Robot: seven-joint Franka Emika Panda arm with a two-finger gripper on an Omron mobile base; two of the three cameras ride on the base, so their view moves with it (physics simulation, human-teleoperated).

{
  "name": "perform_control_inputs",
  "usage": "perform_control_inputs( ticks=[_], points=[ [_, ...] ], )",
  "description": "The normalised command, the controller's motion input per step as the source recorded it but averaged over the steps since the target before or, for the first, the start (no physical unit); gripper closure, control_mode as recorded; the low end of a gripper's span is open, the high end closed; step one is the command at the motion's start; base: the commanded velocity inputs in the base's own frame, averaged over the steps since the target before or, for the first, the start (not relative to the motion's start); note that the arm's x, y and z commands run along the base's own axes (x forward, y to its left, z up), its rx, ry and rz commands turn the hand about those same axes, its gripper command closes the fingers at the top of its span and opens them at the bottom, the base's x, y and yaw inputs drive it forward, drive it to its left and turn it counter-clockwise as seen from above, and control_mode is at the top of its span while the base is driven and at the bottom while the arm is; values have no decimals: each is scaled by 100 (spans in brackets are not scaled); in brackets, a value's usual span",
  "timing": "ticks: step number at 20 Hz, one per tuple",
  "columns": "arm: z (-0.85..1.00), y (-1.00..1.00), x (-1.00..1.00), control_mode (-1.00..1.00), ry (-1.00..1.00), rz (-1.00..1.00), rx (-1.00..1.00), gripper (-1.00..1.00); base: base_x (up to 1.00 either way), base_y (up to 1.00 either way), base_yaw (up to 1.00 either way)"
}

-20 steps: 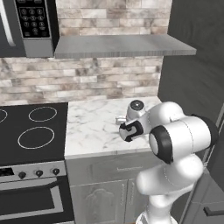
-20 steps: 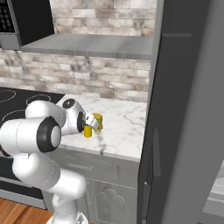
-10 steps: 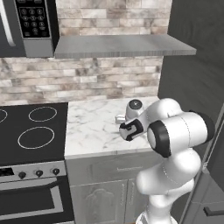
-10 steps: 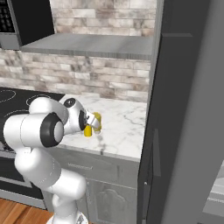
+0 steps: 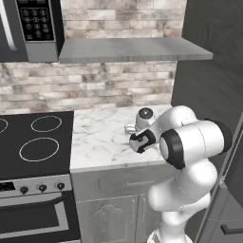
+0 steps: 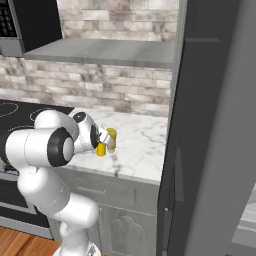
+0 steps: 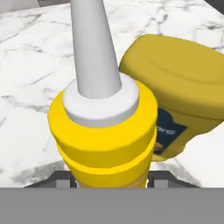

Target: Place the mustard and mustard from the counter to the top shelf of the fridge. If the existing items in the fridge are on the top shelf, move them to other shelves.

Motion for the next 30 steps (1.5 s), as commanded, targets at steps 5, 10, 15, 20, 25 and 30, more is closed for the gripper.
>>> perform_control_inputs(
  ticks=[5, 10, 15, 20, 25, 30],
  points=[
    [2, 0, -7, -100, -5, 0, 0, 100, 0, 0, 0],
    [41, 1, -52, -100, -20, 0, 0, 100, 0, 0, 0],
    [83, 9, -74, -100, -23, 0, -2, 100, 0, 0, 0],
    [99, 2, -55, -100, -27, 0, -3, 100, 0, 0, 0],
    [100, 6, -56, -100, -19, 0, -6, 100, 0, 0, 0],
    [100, 3, -91, -100, -8, 0, -6, 100, 0, 0, 0]
  ],
)
